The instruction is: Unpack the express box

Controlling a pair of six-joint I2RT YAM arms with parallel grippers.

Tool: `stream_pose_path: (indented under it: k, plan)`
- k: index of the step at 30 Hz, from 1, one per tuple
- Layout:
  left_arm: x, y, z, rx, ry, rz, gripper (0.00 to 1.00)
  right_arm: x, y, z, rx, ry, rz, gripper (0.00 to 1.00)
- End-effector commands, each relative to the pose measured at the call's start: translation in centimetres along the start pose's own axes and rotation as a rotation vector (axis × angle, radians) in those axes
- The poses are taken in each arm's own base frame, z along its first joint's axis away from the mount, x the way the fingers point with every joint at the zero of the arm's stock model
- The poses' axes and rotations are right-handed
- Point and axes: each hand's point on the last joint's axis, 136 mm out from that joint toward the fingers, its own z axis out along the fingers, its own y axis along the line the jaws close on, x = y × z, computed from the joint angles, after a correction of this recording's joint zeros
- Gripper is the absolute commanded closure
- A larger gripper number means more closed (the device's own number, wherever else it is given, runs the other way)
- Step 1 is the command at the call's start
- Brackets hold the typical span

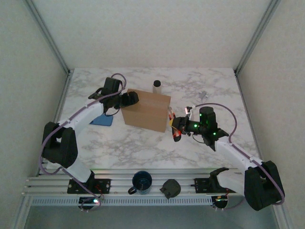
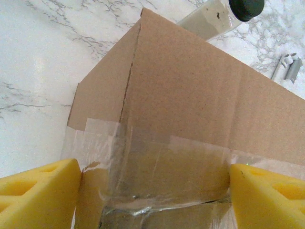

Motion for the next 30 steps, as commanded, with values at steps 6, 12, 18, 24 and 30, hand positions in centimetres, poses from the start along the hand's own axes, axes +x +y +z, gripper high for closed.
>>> stream_pose_path:
  k: [6, 12, 18, 24, 30]
  plan:
    - [5.2, 4.3, 2.0, -0.139, 0.170, -0.108, 0.22, 3.0, 0.5, 0.1, -0.027, 0.102, 0.027, 1.00]
    - [5.2, 4.3, 2.1, -0.138, 0.169, -0.109, 0.22, 3.4, 0.6, -0.4, -0.026, 0.095, 0.032, 1.00]
    - [5.3, 4.3, 2.2, -0.136, 0.169, -0.110, 0.22, 3.7, 0.7, -0.8, -0.022, 0.088, 0.032, 1.00]
    - [5.4, 4.2, 2.0, -0.136, 0.167, -0.103, 0.22, 3.6, 0.2, -1.1, 0.028, 0.070, 0.022, 1.00]
    - [4.2, 3.5, 1.3, -0.134, 0.147, -0.077, 0.22, 0.0, -2.5, -3.9, 0.342, -0.140, -0.029, 1.00]
